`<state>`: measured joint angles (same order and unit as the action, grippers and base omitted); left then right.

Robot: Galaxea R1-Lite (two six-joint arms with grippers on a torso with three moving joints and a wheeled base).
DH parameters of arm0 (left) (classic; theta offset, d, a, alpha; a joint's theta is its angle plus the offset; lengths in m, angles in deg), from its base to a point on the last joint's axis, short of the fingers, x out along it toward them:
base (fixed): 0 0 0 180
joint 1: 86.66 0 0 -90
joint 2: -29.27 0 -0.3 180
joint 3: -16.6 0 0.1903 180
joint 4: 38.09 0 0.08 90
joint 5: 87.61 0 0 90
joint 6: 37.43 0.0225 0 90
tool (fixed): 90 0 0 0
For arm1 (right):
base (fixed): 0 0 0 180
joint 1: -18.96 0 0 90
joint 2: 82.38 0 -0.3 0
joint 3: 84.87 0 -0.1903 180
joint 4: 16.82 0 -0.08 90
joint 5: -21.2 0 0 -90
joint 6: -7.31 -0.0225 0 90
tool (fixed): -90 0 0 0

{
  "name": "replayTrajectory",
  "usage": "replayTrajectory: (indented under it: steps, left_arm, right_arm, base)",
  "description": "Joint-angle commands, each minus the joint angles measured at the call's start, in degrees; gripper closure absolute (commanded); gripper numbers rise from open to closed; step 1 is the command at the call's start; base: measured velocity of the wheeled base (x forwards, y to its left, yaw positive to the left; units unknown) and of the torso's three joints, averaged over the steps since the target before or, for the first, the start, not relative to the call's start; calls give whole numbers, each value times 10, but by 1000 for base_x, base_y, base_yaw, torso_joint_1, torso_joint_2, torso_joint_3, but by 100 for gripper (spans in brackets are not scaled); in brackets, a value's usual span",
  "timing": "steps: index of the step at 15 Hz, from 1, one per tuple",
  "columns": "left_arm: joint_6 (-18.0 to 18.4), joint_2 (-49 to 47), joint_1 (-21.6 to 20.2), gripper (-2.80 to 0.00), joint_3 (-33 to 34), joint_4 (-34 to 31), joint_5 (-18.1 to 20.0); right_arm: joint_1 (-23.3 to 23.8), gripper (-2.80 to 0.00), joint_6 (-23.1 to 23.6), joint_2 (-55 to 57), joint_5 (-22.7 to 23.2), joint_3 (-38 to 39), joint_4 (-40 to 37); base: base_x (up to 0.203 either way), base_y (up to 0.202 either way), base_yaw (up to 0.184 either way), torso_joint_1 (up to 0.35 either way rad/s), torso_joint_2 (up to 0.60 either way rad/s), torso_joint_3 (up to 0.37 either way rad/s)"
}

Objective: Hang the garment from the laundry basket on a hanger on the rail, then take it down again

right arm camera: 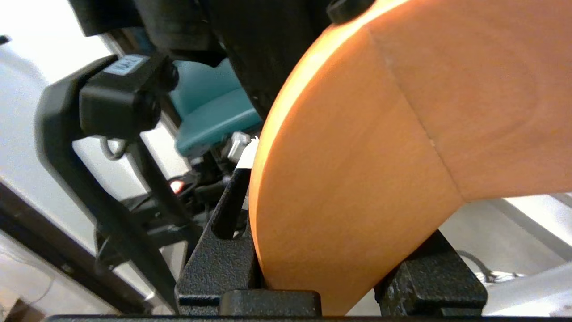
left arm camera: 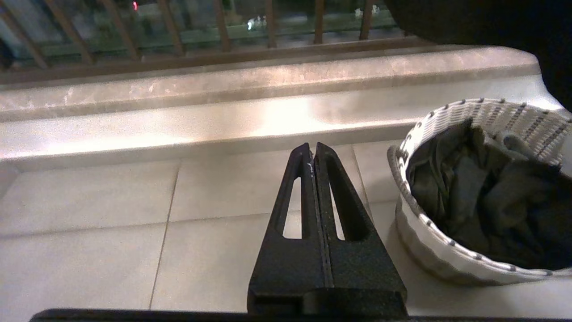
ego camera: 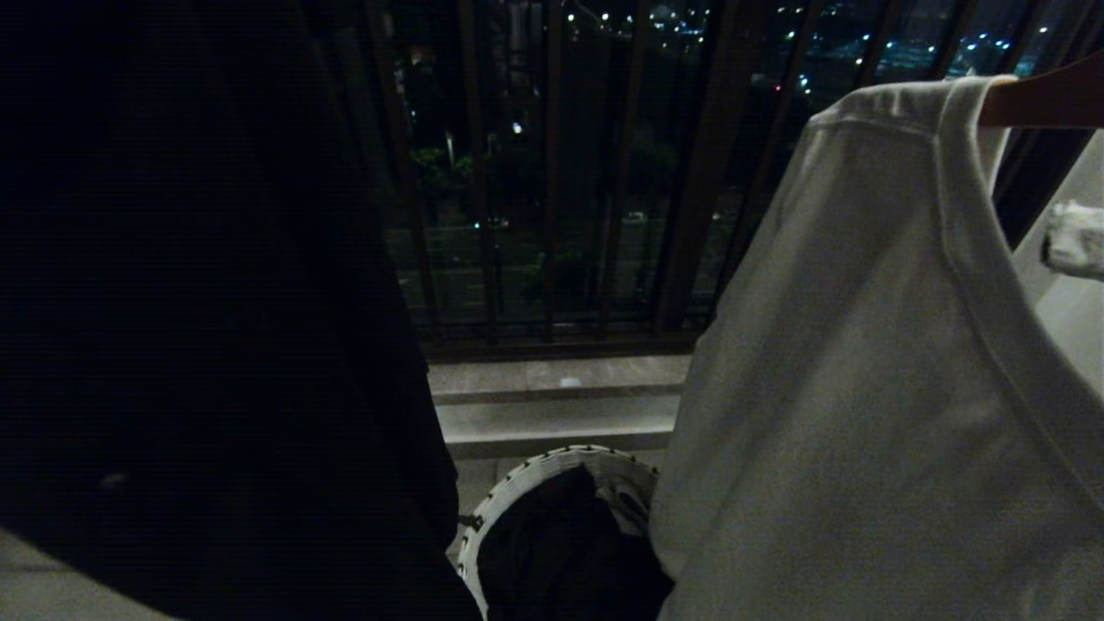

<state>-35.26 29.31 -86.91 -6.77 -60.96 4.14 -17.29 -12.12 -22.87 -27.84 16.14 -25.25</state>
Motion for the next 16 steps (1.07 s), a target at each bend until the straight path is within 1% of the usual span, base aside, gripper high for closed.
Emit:
replayTrajectory:
  steps: [1, 5, 10, 16]
  left_arm:
    - [0, 0, 0, 0, 2, 0, 0]
    - [0, 0, 0, 0, 2, 0, 0]
    - [0, 0, 0, 0, 2, 0, 0]
    - [0, 0, 0, 0, 2, 0, 0]
  right_arm:
    - [0, 0, -1, 0, 3, -1, 3]
    - [0, 0, -1, 2, 3, -2, 7]
    - [0, 0, 0, 8, 1, 1, 9]
    - [0, 0, 0, 61, -2, -6, 10]
  base:
    - [0, 0, 0, -1, 51, 112]
    - [0, 0, 0, 0, 0, 0]
    - [0, 0, 0, 34, 83, 83]
    - [0, 0, 0, 0, 0, 0]
